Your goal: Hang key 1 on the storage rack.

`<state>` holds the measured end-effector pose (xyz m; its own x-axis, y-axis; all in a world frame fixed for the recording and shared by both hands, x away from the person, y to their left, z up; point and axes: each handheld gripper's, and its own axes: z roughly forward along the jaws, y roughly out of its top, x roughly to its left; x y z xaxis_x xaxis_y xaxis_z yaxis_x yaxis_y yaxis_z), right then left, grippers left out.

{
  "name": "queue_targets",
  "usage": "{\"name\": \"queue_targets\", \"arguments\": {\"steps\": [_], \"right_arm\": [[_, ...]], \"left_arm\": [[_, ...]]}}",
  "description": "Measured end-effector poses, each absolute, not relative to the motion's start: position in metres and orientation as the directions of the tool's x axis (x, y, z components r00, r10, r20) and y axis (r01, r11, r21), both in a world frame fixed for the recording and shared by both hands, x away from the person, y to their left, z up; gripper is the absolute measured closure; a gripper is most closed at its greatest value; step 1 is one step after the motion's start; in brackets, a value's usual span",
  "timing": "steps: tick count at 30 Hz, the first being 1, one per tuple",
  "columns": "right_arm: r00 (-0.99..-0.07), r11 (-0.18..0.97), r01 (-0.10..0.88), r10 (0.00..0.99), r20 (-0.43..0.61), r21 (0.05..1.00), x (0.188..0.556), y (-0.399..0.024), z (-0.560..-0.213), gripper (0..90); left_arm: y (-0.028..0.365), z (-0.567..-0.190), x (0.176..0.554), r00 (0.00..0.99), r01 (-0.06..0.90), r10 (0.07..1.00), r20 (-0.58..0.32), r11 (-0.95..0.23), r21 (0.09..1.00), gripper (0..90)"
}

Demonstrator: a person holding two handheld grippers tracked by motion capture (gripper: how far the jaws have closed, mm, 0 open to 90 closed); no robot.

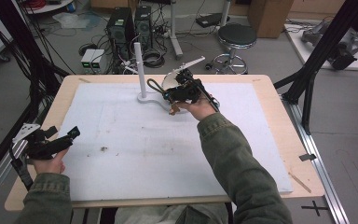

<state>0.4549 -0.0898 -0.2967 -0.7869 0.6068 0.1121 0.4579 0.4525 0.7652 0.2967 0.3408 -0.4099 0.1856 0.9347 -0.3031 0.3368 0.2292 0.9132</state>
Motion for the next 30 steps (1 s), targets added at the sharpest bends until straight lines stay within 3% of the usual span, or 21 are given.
{"name": "queue_targets", "arguments": {"steps": [30], "right_arm": [[-0.782, 0.430, 0.467, 0.609, 0.133, 0.773, 0.494, -0.048, -0.251, 72.7]], "left_arm": [[0.342, -0.410, 0.297, 0.193, 0.342, 0.931, -0.308, 0.231, 0.911, 2.0]]}}
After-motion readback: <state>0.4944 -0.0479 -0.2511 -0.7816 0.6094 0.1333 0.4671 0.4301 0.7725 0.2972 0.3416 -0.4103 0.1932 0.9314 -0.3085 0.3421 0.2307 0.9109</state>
